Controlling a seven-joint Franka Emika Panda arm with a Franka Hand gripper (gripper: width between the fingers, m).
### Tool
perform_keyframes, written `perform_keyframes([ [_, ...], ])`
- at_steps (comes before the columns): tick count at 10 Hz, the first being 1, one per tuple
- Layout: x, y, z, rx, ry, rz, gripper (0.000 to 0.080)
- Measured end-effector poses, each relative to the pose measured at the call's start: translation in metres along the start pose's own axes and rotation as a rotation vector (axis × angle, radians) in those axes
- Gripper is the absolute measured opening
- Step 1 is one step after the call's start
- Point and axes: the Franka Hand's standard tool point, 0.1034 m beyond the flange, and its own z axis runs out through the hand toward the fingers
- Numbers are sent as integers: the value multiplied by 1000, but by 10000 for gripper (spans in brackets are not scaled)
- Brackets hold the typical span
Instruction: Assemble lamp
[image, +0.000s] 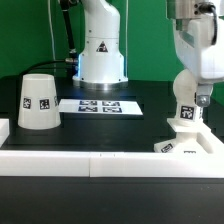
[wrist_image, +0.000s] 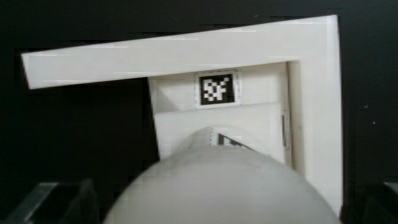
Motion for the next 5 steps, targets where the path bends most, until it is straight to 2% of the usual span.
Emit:
perform_keyframes([
  [5,0,4,-1,-30,-3,-487,699],
])
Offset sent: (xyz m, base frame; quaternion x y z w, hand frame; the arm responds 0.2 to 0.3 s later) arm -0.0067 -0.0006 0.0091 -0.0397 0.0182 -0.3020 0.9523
